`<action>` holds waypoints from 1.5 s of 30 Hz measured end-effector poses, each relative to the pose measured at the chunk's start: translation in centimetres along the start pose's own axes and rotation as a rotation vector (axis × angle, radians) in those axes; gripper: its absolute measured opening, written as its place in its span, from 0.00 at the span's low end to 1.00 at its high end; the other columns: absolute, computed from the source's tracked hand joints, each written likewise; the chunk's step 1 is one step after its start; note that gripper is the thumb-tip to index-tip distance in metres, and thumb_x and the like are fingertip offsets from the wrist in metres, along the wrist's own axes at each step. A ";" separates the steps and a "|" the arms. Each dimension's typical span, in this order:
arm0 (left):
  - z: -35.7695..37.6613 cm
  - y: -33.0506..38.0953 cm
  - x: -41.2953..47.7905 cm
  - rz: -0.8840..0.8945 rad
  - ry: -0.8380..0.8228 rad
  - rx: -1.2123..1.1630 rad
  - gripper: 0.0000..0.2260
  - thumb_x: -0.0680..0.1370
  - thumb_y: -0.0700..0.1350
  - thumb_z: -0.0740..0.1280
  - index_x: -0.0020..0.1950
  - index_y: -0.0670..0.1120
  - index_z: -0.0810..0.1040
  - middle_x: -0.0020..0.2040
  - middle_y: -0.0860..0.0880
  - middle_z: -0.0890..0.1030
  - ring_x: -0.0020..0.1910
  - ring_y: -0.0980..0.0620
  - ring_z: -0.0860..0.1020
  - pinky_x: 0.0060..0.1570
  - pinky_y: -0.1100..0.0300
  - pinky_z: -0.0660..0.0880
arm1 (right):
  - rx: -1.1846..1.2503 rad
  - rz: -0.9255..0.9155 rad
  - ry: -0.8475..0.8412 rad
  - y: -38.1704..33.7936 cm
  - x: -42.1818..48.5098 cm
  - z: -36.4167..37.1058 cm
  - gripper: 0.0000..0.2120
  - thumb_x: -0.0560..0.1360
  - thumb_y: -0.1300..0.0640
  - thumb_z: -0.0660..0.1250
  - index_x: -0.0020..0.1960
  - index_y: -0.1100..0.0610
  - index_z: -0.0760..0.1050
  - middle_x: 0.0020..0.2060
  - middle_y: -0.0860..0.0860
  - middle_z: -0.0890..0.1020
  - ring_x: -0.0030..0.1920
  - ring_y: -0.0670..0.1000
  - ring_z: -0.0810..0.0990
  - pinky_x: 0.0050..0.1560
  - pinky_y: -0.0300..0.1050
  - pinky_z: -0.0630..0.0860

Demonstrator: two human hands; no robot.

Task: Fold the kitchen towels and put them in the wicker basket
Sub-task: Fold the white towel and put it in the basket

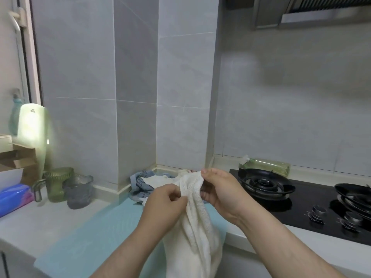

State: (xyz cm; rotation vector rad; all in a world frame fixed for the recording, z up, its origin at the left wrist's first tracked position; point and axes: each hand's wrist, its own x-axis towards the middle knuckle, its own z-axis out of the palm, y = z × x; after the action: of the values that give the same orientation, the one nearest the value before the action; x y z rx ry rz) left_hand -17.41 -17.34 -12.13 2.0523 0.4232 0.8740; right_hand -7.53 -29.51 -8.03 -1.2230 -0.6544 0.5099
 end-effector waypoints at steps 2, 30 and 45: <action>-0.2 0.1 0.2 -0.085 -0.016 -0.147 0.08 0.71 0.37 0.67 0.33 0.39 0.73 0.28 0.51 0.71 0.29 0.53 0.68 0.34 0.56 0.67 | -0.010 0.008 0.019 0.2 0.0 -0.3 0.09 0.82 0.59 0.60 0.51 0.65 0.75 0.44 0.63 0.81 0.42 0.55 0.79 0.42 0.46 0.77; -15.6 4.3 11.4 -0.286 0.292 -0.966 0.06 0.82 0.36 0.60 0.48 0.41 0.75 0.38 0.47 0.80 0.34 0.55 0.79 0.27 0.63 0.79 | 0.148 -0.219 0.291 -12.2 2.4 -8.1 0.04 0.79 0.62 0.62 0.49 0.61 0.76 0.37 0.53 0.78 0.37 0.48 0.77 0.38 0.40 0.78; -18.0 10.2 11.0 -0.098 0.218 -0.602 0.09 0.78 0.32 0.63 0.51 0.43 0.79 0.45 0.47 0.80 0.43 0.52 0.78 0.39 0.62 0.75 | 0.420 -0.217 0.229 -15.0 0.0 -6.0 0.08 0.70 0.59 0.74 0.45 0.55 0.75 0.37 0.52 0.73 0.42 0.51 0.74 0.56 0.44 0.74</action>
State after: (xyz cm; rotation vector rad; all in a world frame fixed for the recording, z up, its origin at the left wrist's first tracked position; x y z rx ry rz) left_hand -22.74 -6.69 8.05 1.3834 0.3227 1.0225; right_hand -3.13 -37.69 5.21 -0.7877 -0.4485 0.2985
